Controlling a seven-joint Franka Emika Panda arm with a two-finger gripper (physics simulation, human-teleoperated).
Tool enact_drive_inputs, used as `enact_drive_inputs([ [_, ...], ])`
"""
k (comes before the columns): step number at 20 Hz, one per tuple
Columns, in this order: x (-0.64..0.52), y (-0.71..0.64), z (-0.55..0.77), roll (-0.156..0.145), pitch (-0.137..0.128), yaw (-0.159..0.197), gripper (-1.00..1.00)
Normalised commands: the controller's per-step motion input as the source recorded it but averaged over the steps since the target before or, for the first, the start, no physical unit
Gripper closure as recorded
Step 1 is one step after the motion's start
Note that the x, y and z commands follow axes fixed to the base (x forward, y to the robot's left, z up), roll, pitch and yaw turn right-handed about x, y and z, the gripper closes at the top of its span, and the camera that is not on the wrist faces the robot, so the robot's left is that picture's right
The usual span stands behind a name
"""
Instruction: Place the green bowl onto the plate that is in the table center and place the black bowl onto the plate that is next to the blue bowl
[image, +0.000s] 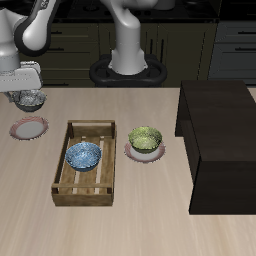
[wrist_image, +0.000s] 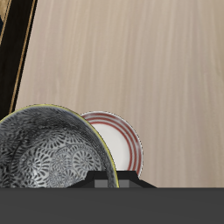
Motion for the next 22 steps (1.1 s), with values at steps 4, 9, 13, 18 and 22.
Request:
enact_drive_inputs([
  [4,0.02,0.06,-0.21,0.008,0.025,0.008,1.00],
  [9,0.03,0.00,-0.18,-0.007,0.019,0.013,1.00],
  [13,0.06,-0.11,-0.22,-0.036,0.028,-0.003,1.00],
  [18,0.04,0.01,-0.23,-0.015,0.025,0.009,1.00],
  [22,0.06,0.01,-0.24,-0.025,0.034,0.032,1.00],
])
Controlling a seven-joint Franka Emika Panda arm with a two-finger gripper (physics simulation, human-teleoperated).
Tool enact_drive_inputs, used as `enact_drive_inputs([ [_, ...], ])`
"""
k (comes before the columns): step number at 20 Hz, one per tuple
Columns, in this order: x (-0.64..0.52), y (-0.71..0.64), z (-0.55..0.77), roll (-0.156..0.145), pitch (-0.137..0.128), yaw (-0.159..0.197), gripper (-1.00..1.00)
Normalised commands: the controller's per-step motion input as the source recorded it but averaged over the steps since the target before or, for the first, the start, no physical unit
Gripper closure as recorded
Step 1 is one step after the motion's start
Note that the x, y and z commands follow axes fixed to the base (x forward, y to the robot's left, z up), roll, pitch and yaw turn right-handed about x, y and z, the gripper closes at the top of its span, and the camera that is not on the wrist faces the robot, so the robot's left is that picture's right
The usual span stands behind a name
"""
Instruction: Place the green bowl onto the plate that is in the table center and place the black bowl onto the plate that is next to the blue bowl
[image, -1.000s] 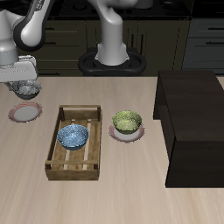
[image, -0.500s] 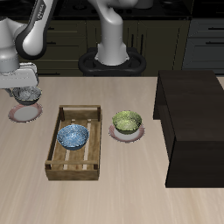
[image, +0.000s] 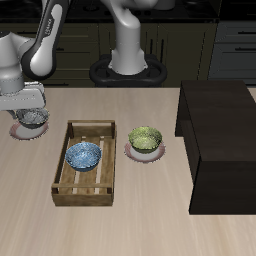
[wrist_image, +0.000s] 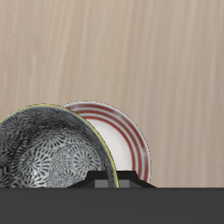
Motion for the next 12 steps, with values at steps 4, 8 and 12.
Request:
enact_drive_inputs([
  [4,-0.01,0.00,-0.21,-0.034,0.019,0.074,1.00],
  [8,-0.02,0.13,-0.09,0.009,0.004,0.033,-1.00],
  [12,-0.09,0.17,-0.04,0.041,0.005,0.032,-1.00],
])
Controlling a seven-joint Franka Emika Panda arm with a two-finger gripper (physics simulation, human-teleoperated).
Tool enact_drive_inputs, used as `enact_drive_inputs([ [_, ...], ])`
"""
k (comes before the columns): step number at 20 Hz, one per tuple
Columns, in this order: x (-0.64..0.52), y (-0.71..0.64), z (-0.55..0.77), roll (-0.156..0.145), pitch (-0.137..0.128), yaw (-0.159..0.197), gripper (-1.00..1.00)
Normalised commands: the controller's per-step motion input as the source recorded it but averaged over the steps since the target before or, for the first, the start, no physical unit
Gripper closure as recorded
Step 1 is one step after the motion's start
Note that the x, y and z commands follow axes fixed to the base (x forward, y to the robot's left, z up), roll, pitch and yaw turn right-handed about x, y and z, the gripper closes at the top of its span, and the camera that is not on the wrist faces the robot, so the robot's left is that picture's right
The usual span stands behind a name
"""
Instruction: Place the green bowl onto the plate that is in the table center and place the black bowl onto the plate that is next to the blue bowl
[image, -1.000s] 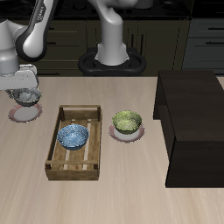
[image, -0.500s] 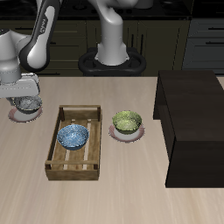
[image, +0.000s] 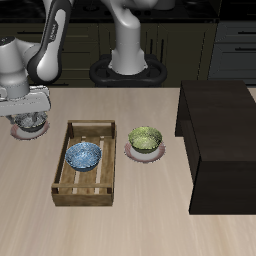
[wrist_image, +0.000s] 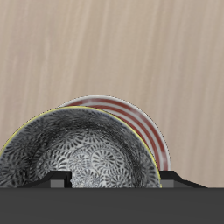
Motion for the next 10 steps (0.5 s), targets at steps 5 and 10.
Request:
enact_drive_inputs([
  [5,-0.12,0.11,0.19,-0.021,-0.039,0.018,-1.00],
  [10,-0.35,0.17,0.60,-0.116,-0.112,-0.055,-1.00],
])
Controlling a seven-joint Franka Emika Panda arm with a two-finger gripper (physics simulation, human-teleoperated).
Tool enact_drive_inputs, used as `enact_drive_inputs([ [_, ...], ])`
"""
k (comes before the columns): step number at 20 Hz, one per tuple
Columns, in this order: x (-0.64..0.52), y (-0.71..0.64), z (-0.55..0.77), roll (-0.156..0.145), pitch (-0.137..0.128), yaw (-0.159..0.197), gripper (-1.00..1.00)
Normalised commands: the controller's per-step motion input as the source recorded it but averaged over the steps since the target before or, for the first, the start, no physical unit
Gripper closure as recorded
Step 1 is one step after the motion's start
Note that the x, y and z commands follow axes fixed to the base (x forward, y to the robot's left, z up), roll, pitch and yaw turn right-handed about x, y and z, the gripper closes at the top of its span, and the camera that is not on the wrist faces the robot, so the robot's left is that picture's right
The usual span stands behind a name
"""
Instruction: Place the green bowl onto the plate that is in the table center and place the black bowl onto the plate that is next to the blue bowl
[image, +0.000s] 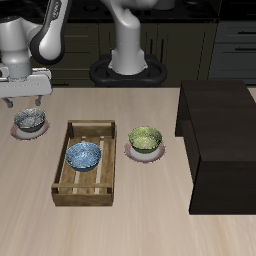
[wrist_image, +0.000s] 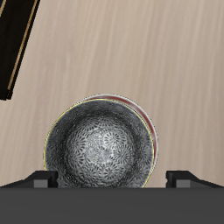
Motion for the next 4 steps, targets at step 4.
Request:
enact_drive_inputs([
  [4,-0.44,0.44,0.43,-0.111,-0.014,-0.015,-1.00],
])
